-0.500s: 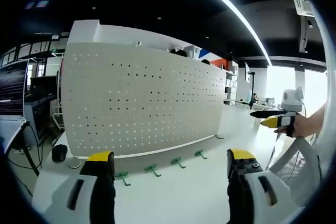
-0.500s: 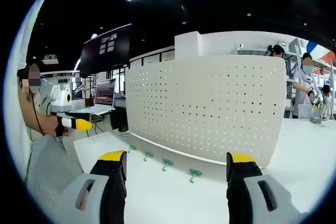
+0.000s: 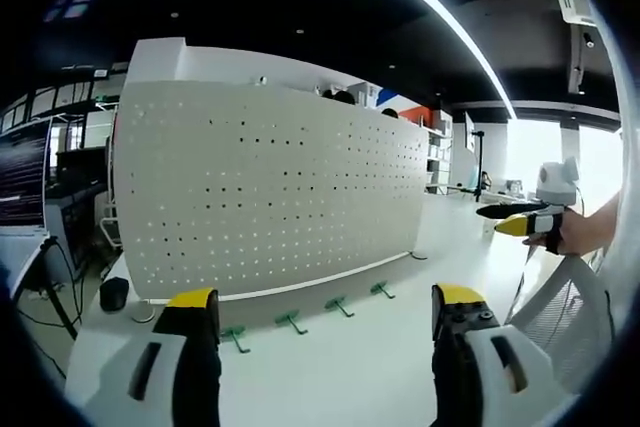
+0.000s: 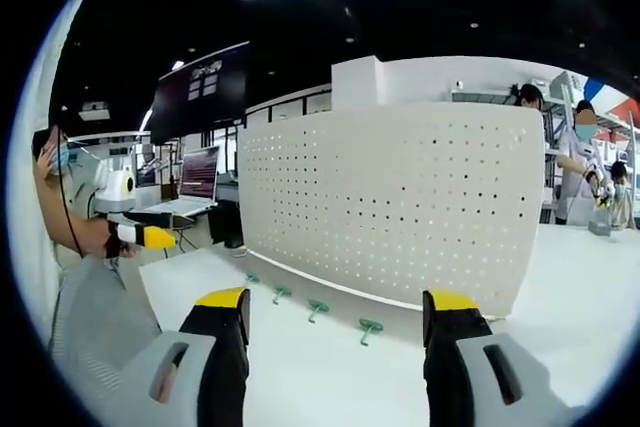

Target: Insert the hook assembly into the mounting plate slot until the hook locks in place.

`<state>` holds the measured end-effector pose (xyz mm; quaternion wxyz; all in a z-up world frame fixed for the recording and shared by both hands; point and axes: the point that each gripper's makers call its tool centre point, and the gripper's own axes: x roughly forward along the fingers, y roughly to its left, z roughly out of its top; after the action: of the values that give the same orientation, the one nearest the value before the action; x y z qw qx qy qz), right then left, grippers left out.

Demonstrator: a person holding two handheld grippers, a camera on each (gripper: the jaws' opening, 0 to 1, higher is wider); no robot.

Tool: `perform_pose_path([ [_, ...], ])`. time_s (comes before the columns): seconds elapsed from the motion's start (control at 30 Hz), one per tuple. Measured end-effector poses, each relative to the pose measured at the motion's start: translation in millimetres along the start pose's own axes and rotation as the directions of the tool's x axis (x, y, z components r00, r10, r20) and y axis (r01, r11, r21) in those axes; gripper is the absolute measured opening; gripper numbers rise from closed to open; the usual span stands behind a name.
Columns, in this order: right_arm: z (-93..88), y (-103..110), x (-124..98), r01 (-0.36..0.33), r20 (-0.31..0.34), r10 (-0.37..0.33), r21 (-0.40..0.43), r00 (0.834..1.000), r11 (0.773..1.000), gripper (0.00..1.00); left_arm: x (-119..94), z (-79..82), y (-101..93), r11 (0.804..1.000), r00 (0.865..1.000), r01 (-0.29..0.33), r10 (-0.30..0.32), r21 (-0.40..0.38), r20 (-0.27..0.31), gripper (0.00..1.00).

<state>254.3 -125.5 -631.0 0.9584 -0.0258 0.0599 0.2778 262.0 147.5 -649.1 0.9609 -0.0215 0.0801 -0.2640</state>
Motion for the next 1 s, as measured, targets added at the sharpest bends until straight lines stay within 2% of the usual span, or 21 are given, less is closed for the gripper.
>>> perform_pose_path([
  [0.37, 1.6, 3.6, 4.1, -0.019, -0.024, 0.018, -0.029, 1.000, 0.999, 0.68, 0.4, 3.4, 10.9, 0.999, 1.000, -0.026, 0.026, -0.018, -0.005, 0.90],
  [0.6, 10.6, -5.3, 12.7, -0.011, -0.010, 0.011, -0.027, 1.000, 1.000, 0.67, 2.6, 8.3, 8.8, 1.000, 1.000, -0.007, 0.007, -0.012, -0.003, 0.90],
  [0.7, 10.2, -6.1, 16.6, -0.018, -0.013, 0.017, -0.023, 1.000, 1.000, 0.63, 5.9, 10.7, 8.0, 1.000, 1.000, 0.007, -0.007, -0.020, -0.004, 0.89],
  [1.0, 7.3, -6.3, 27.2, -0.031, -0.022, 0.031, 0.006, 0.999, 0.999, 0.64, 15.1, 13.0, 12.6, 1.000, 1.000, 0.025, -0.025, -0.017, -0.008, 0.88],
])
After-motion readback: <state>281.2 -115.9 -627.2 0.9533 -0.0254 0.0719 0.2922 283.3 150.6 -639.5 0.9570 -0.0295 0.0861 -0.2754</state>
